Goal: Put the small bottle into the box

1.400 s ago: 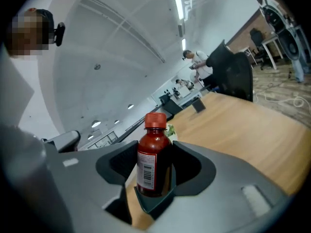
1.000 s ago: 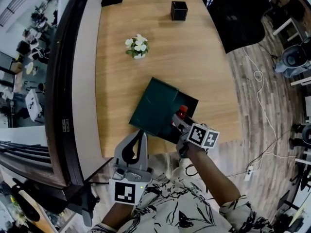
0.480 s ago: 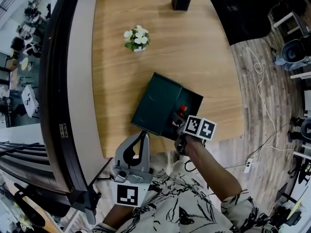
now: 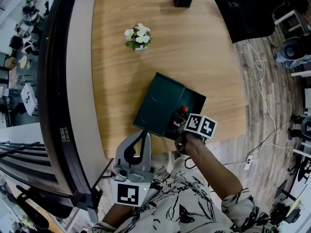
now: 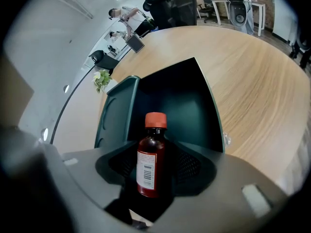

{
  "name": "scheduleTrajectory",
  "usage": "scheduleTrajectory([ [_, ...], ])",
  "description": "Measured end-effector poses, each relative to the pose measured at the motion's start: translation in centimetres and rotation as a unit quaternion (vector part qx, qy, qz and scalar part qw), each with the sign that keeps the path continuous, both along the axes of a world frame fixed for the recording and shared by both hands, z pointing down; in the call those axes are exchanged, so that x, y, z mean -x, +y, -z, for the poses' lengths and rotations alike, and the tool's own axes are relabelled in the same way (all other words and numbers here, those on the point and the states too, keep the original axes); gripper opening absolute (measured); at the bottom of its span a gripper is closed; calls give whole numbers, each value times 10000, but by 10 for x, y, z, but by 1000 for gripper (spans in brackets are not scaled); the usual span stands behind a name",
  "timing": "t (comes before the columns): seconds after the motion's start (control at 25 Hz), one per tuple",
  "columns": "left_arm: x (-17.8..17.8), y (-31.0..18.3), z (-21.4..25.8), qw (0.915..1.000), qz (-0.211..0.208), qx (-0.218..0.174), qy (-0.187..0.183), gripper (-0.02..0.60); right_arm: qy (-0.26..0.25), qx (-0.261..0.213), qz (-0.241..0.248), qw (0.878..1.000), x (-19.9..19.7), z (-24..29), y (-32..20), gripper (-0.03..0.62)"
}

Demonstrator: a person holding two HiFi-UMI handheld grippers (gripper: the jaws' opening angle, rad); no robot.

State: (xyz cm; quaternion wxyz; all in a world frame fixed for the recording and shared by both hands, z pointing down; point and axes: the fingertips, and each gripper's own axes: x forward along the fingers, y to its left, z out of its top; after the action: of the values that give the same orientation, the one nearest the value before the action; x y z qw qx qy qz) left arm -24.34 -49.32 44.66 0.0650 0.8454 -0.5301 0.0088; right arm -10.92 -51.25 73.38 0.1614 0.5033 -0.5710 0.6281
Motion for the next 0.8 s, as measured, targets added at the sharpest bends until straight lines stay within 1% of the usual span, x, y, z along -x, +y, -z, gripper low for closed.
scheduleTrajectory([
  [0.2,-3,-2,-1,10000,-53,15,8,-6,21,50,-76,10000,-1,-1,0,230],
  [0.4,-4,-2,-2,10000,-56,42,-9,-6,-119,-38,-192,9997,-3,4,-3,235],
  [0.48,-6,-2,0,10000,-53,27,-2,-6,-143,-121,-201,9996,-5,10,-5,234],
  [0.56,-9,-2,1,10000,-50,6,-19,-6,-146,-297,-152,9993,-6,21,-10,220],
  [0.64,-12,-2,3,10000,-6,18,-15,-6,-144,-528,-89,9985,-9,37,-13,180],
  [0.72,-14,1,8,10000,29,40,0,-6,-130,-772,-39,9969,-14,57,-13,123],
  [0.8,-19,4,15,10000,20,16,12,-6,-176,-1087,-6,9939,-19,79,-15,7],
])
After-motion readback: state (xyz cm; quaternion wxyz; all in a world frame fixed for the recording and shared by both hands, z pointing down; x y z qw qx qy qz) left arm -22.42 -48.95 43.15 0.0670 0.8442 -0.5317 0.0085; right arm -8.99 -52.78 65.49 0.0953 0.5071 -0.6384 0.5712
